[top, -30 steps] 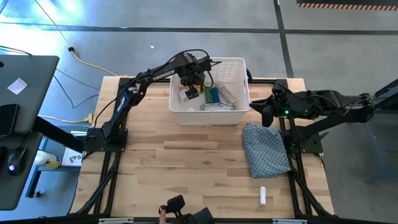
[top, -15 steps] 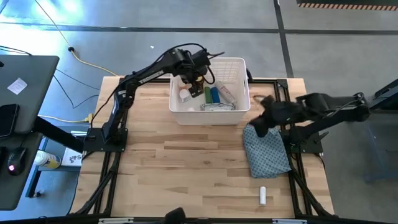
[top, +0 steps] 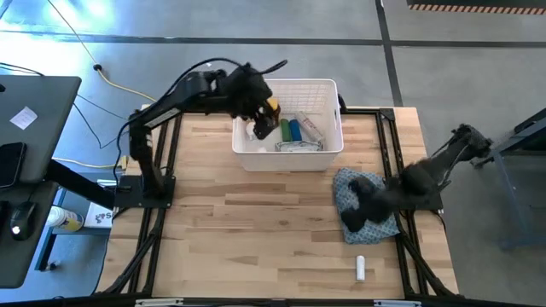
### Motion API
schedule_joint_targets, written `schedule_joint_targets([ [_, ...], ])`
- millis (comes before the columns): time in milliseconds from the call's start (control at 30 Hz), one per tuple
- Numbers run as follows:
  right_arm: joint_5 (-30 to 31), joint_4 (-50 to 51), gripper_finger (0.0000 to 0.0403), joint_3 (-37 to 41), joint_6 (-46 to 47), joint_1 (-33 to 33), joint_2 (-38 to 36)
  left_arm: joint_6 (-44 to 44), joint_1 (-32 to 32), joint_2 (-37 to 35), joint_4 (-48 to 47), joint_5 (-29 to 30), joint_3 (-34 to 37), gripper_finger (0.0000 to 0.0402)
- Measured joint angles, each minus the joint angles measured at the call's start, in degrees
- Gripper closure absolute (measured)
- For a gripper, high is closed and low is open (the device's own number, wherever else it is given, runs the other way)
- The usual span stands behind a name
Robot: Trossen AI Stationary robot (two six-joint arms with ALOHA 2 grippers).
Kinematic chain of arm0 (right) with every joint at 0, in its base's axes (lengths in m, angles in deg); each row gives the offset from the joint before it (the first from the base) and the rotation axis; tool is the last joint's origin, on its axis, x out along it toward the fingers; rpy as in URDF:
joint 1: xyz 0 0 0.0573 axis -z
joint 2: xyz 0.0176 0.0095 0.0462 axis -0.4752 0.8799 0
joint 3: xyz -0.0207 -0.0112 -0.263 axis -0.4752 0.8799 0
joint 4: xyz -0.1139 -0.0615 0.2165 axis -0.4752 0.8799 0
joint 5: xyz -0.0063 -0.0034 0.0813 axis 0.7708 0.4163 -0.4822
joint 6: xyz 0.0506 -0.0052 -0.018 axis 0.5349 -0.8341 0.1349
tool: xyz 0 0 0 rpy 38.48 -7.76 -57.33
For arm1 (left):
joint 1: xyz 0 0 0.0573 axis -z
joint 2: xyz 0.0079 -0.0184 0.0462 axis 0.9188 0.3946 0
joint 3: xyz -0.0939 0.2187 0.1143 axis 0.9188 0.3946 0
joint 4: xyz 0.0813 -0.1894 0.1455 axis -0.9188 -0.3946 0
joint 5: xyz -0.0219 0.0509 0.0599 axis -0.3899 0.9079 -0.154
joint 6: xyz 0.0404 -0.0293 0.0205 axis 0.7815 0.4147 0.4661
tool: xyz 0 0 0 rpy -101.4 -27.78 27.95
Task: Pick & place medical supplies in basket/bin
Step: Put the white rolled gauze into the white bin
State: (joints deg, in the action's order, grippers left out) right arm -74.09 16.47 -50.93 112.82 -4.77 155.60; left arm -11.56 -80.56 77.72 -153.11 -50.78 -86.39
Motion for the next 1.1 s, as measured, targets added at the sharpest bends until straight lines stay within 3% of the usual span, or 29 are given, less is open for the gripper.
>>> schedule_joint_targets([
  [233,-1.7,1.6,0.0232,1.9,7.1,-11.1,9.8,-10.0,12.8,-2.2,-2.8,6.0,0.0,0.0099],
  [567,-9.0,-15.6,0.0245,17.8,18.1,-20.1,11.1,-23.0,29.7,-1.3,-3.2,16.3,0.1,0.0103],
  [700,-9.5,-21.4,0.0223,21.9,19.1,-20.0,11.1,-25.6,32.3,-1.4,-3.1,19.5,0.1,0.0103],
  [933,-13.9,-30.5,0.0168,29.6,21.1,-19.6,11.1,-27.9,32.6,-1.4,-2.9,19.3,0.1,0.0103],
  [1100,-15.5,-38.9,0.0159,33.0,22.2,-19.1,11.1,-27.9,32.6,-1.4,-2.9,18.2,0.1,0.0103],
])
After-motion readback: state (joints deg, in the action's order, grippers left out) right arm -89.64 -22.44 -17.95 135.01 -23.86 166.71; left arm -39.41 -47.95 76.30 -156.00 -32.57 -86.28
